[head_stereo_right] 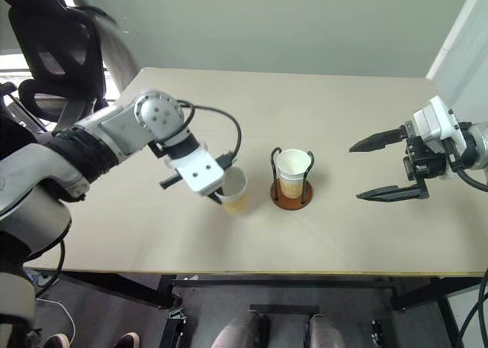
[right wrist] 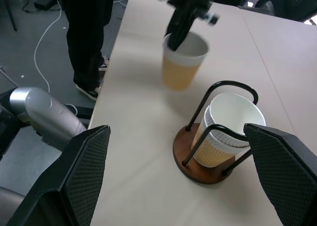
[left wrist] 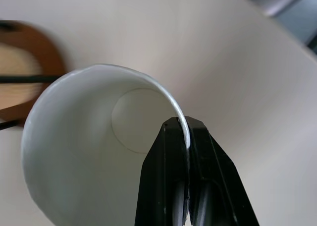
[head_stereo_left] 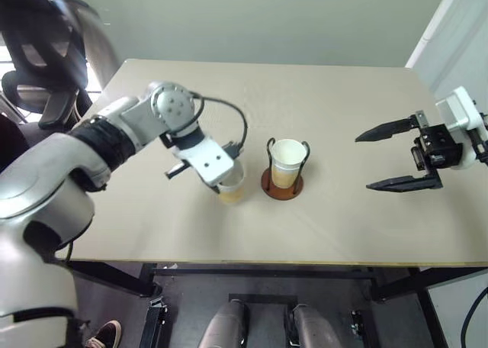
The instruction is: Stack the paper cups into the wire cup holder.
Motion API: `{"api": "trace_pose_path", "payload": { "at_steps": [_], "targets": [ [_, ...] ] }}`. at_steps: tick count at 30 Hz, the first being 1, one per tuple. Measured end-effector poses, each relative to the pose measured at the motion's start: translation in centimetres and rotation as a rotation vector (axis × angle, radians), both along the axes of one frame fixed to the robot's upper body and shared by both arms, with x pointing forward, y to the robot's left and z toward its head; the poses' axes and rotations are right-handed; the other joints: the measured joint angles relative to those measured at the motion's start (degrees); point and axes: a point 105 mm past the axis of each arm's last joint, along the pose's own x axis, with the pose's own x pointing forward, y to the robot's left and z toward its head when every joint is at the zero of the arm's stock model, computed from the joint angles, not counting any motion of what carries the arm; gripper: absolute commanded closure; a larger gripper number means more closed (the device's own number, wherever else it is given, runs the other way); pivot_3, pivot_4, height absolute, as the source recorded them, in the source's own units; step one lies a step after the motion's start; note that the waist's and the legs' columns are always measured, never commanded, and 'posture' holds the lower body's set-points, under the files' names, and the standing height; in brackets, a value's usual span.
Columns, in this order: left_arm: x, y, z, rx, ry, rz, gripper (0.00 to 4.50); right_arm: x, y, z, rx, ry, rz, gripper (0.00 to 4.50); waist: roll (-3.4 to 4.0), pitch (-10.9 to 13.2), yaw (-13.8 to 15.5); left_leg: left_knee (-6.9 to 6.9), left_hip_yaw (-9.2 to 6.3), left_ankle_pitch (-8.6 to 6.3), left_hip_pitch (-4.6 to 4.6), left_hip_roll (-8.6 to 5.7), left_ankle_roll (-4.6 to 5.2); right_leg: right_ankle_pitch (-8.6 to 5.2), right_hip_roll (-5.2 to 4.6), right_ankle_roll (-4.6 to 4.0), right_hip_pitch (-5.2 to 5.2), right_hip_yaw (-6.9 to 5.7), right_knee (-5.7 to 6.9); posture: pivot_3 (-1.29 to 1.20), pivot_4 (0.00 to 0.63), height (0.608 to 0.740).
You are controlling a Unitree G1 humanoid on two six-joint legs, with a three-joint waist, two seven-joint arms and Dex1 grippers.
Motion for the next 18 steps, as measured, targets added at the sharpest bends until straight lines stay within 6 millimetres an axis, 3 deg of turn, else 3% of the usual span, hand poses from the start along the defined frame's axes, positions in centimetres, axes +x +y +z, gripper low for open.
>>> {"api": "trace_pose_path", "payload": {
  "at_steps": [11,18],
  "targets": [
    [1.4,-2.2,3.7,-0.088,-0.100,0.000,4.47,0.8,-1.8,-0.2,-0.031,-0.029,-0.053,0.04,-0.01,0.0,0.0,-0.03,0.01,-0.04,0.00,0.01,0.12,0.05,0.00,0.17,0.00,-0.01,-0.04,0.00,0.150,0.740],
    [1.6,-5.1,5.7,-0.181,-0.131,-0.035,4.47,1.0,-2.0,-0.2,-0.041,-0.043,-0.054,0.04,-0.01,0.0,0.2,-0.03,0.01,-0.06,-0.01,0.01,0.17,0.02,0.00,0.24,0.01,-0.01,-0.03,0.00,0.150,0.740]
  ]
}}
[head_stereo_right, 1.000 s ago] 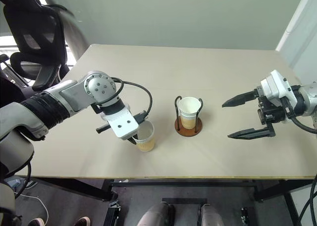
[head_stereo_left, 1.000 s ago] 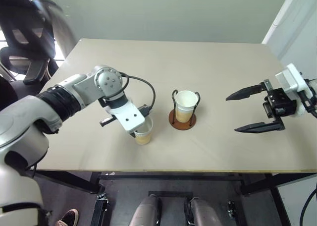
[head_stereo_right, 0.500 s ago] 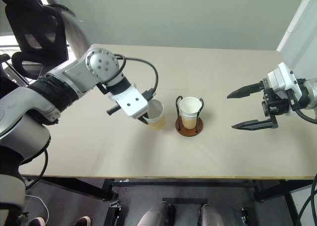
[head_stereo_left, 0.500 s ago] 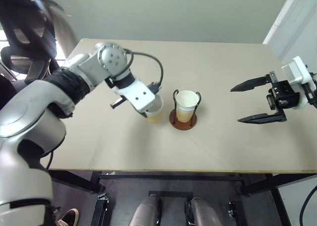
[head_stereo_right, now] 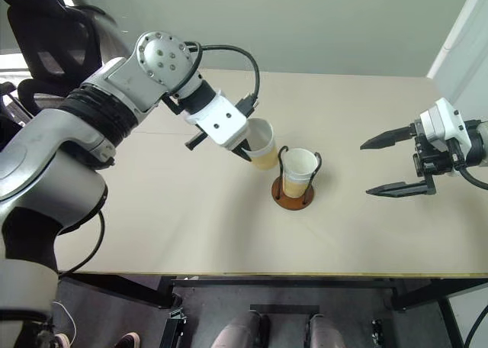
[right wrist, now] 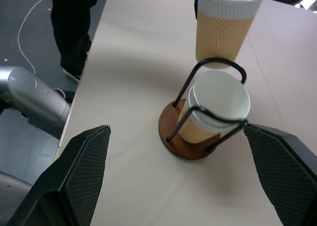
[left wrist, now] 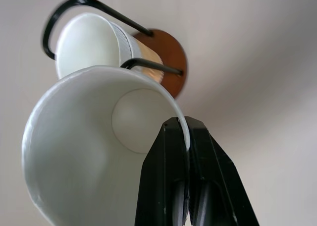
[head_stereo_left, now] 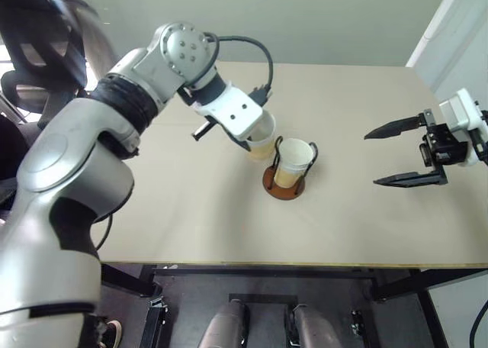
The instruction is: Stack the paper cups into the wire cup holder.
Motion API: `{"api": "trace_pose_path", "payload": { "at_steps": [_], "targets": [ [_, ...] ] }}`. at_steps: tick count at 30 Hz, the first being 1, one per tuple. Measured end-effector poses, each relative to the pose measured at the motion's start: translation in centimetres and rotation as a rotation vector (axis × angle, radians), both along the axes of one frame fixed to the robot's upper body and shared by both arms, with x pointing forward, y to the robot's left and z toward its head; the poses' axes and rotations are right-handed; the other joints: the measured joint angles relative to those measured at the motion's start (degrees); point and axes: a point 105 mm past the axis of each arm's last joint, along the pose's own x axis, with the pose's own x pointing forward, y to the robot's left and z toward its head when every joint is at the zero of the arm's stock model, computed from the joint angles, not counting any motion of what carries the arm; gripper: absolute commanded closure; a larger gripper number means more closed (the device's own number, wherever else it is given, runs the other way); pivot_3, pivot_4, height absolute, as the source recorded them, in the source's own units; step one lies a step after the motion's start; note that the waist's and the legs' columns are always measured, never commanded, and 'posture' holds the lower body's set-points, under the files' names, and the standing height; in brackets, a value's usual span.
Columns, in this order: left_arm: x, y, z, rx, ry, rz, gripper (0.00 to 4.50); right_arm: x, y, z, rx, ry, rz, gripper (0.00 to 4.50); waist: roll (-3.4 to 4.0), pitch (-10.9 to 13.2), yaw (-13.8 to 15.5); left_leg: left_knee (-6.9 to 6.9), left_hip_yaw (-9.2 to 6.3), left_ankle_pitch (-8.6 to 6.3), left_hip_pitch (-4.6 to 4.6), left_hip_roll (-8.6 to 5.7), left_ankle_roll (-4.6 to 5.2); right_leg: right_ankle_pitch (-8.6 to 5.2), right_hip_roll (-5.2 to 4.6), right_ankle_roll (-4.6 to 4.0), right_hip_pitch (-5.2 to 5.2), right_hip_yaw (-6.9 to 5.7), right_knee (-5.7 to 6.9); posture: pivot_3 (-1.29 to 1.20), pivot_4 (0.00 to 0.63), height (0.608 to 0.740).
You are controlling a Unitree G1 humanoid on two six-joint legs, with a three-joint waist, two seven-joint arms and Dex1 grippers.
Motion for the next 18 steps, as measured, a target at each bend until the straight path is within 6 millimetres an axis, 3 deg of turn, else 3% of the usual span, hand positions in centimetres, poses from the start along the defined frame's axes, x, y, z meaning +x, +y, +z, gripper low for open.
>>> {"api": "trace_pose_path", "payload": {
  "at_steps": [6,18],
  "targets": [
    [-0.2,-1.7,1.7,-0.053,-0.028,-0.025,4.47,0.1,-0.6,0.0,-0.008,0.001,-0.022,0.04,0.00,0.0,0.0,0.01,0.02,-0.03,0.00,0.00,0.09,-0.01,0.00,0.12,0.00,0.01,0.01,0.00,0.150,0.740],
    [0.1,-1.1,2.3,-0.050,-0.054,0.002,4.47,0.0,-0.6,0.0,-0.010,0.007,-0.022,0.04,0.00,0.0,0.0,0.05,0.04,-0.13,0.01,0.01,0.27,0.03,0.01,0.40,0.01,0.00,0.01,0.00,0.150,0.740]
  ]
}}
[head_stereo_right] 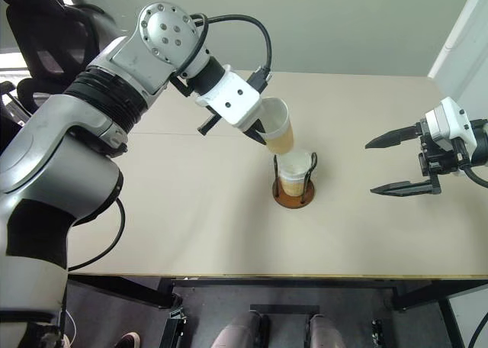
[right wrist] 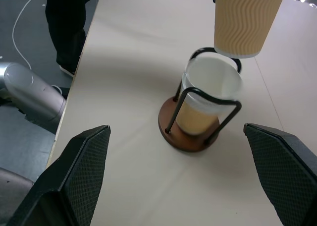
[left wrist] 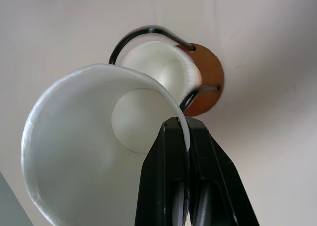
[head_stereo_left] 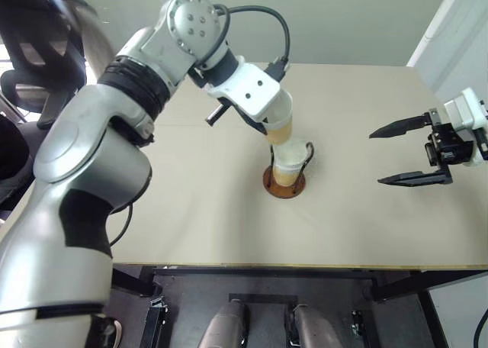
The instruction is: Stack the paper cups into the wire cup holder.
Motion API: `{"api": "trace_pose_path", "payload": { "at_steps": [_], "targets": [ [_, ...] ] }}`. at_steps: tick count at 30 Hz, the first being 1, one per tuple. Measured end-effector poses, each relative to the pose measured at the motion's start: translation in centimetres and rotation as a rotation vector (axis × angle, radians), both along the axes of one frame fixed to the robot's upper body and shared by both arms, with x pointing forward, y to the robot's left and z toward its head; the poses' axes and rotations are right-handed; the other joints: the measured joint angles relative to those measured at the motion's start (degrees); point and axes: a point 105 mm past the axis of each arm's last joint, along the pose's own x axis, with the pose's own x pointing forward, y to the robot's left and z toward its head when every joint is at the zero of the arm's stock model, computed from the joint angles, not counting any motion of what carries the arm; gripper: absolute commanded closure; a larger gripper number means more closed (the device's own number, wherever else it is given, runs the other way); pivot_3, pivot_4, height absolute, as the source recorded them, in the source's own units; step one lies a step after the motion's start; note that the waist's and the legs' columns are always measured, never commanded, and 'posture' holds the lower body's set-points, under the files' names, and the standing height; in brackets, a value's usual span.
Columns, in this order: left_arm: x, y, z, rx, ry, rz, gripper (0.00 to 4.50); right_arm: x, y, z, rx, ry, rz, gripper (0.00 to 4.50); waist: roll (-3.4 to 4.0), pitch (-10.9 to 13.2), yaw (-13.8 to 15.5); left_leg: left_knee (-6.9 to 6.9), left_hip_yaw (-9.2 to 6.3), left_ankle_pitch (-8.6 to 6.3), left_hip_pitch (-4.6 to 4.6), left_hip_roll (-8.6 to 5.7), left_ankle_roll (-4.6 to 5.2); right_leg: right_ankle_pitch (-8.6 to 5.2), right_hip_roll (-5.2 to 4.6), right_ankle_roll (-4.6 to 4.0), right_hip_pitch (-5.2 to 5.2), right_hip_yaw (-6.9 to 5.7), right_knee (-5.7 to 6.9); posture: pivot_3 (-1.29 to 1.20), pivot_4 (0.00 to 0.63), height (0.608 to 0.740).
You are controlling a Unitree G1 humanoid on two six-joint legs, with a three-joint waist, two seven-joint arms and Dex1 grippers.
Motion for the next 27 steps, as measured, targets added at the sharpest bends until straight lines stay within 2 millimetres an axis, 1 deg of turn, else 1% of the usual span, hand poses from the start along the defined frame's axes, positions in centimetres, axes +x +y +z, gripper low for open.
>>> {"api": "trace_pose_path", "payload": {
  "at_steps": [5,8,11,18,23,27],
  "targets": [
    [0.0,0.0,0.0,-0.004,0.001,-0.001,4.47,0.0,0.0,0.0,0.000,0.001,-0.001,0.04,0.00,0.0,0.0,0.02,0.00,-0.03,0.00,0.00,0.03,0.00,0.00,0.00,0.00,0.00,0.01,0.00,0.150,0.740],
    [-0.2,-0.9,0.5,-0.046,0.003,-0.023,4.47,0.0,-0.1,0.1,-0.005,-0.001,-0.006,0.04,0.00,0.0,0.1,0.04,0.00,-0.04,0.01,0.00,0.05,0.00,-0.01,0.01,0.03,-0.01,0.01,0.00,0.150,0.740],
    [-0.3,-1.5,0.5,-0.059,0.003,-0.038,4.47,0.0,-0.2,0.1,-0.006,-0.001,-0.006,0.04,0.00,0.0,0.1,0.06,0.02,-0.06,0.02,0.00,0.07,0.01,-0.01,0.02,0.03,0.01,0.01,0.00,0.150,0.740],
    [0.1,-1.6,-0.2,-0.039,0.003,-0.030,4.47,-0.1,-0.2,0.1,-0.013,0.001,-0.009,0.04,0.00,0.0,0.0,0.07,0.04,-0.05,0.03,0.01,0.08,0.01,0.00,0.03,0.03,0.00,0.03,0.00,0.150,0.740],
    [0.3,-1.3,-0.9,-0.032,0.019,-0.019,4.47,-0.2,-0.2,0.1,-0.016,0.000,-0.006,0.04,0.00,0.0,0.0,0.07,0.05,-0.05,0.03,0.02,0.08,0.01,0.00,0.04,0.03,0.00,0.04,0.00,0.150,0.740],
    [0.2,-1.4,-1.3,-0.029,0.028,-0.029,4.47,-0.2,-0.1,0.0,-0.017,0.003,-0.004,0.04,0.00,0.0,0.1,0.10,0.06,-0.07,0.03,0.01,0.11,0.03,-0.01,0.06,0.03,0.00,0.03,0.00,0.150,0.740]
  ]
}}
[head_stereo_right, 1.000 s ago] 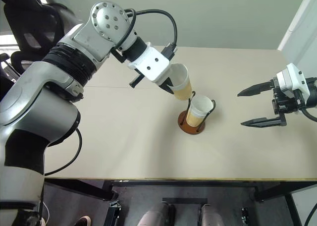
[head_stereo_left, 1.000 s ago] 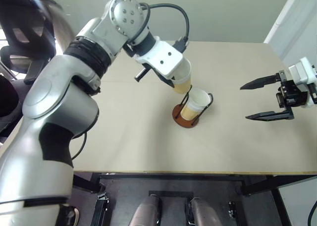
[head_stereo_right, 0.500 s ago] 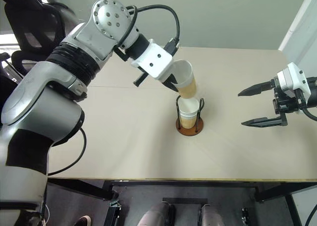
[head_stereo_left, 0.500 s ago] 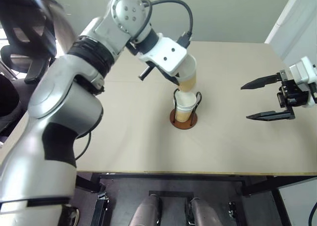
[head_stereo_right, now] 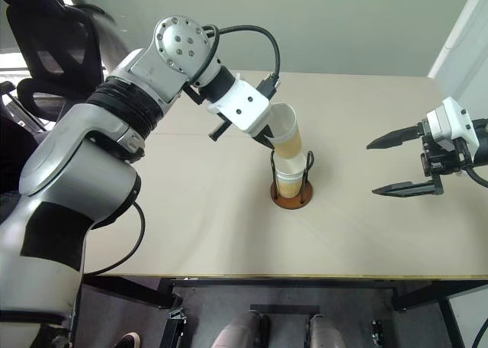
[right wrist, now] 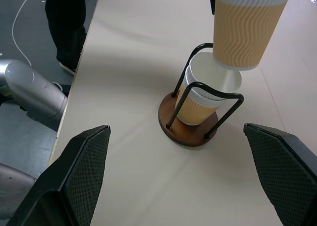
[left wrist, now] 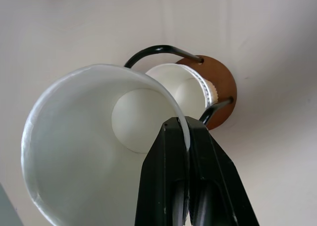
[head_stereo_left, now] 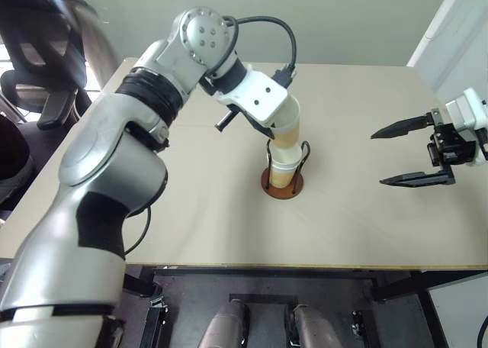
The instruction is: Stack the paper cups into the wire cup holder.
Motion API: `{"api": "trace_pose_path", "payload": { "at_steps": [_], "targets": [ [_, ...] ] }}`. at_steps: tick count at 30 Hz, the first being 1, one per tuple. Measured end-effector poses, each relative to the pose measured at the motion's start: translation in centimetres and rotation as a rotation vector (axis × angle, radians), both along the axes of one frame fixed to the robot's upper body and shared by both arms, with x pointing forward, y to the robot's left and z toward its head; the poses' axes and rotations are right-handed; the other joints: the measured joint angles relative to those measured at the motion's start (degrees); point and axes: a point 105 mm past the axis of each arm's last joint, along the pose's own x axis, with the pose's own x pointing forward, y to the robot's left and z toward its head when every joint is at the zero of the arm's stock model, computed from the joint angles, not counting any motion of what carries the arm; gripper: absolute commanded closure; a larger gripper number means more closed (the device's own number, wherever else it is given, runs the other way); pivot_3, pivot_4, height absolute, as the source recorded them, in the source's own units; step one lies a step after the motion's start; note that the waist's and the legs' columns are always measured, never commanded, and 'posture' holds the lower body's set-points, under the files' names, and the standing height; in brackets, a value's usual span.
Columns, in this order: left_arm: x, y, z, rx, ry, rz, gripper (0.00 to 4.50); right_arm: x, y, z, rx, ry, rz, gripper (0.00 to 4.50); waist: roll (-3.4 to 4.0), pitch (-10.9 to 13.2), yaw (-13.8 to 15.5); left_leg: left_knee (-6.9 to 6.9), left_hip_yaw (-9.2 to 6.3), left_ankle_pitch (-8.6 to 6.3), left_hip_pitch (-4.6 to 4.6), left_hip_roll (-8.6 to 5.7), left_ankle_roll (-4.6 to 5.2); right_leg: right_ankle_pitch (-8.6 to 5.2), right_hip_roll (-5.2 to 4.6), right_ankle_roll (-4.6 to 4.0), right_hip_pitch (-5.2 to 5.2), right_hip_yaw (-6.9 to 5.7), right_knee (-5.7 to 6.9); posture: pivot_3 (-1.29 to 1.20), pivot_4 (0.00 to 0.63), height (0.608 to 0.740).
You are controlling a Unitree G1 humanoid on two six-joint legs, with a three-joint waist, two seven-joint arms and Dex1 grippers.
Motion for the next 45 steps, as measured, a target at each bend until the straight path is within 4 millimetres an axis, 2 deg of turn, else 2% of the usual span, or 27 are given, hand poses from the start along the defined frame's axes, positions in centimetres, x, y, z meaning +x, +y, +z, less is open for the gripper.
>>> {"api": "trace_pose_path", "payload": {
  "at_steps": [16,19,29,31,37,41,45],
  "targets": [
    [-0.5,-0.6,-0.8,-0.003,0.048,-0.021,4.47,-0.1,0.1,-0.2,-0.001,0.012,0.000,0.04,0.00,0.0,0.0,0.04,0.02,0.00,0.02,0.01,0.02,0.02,0.00,0.03,0.02,0.00,0.03,0.00,0.150,0.740],
    [-0.7,-0.7,-1.0,0.006,0.065,-0.020,3.94,-0.1,0.1,-0.3,-0.002,0.016,0.000,0.04,0.00,0.0,0.0,0.04,0.02,-0.01,0.02,0.01,0.01,0.02,0.00,0.03,0.03,0.00,0.03,0.00,0.150,0.740],
    [-1.0,-0.4,-1.4,0.016,0.112,-0.008,0.55,-0.1,0.1,-0.3,-0.001,0.022,-0.002,0.04,0.00,0.0,0.0,0.07,0.02,0.00,0.05,0.01,0.02,0.04,0.00,0.06,0.07,0.00,0.04,0.00,0.150,0.740],
    [-1.0,-0.4,-1.5,0.019,0.114,-0.006,0.05,-0.1,0.1,-0.3,-0.001,0.022,-0.002,0.04,0.00,0.0,0.0,0.08,0.02,0.00,0.05,0.01,0.02,0.05,0.00,0.06,0.07,0.00,0.04,0.00,0.150,0.740],
    [-1.0,-0.9,-0.8,-0.049,0.155,0.017,0.05,0.0,-0.1,-0.4,-0.007,0.027,-0.013,0.04,0.00,0.0,0.0,0.08,0.02,0.01,0.05,0.00,0.03,0.05,0.00,0.06,0.08,0.00,0.03,0.00,0.150,0.740],
    [-0.5,-1.1,0.9,-0.239,0.270,0.106,0.05,0.9,-0.4,-0.6,-0.005,0.058,-0.072,0.04,0.00,0.0,-0.2,0.08,0.04,0.01,0.14,0.01,0.03,0.06,-0.01,0.07,0.15,0.00,0.04,0.00,0.150,0.740],
    [0.3,-0.5,1.6,-0.441,0.430,0.199,0.05,2.1,-0.3,-1.1,0.041,0.083,-0.128,0.04,0.01,0.0,-0.3,0.05,0.06,0.05,0.24,0.02,0.00,0.06,0.00,0.05,0.17,0.00,0.10,0.00,0.150,0.740]
  ]
}}
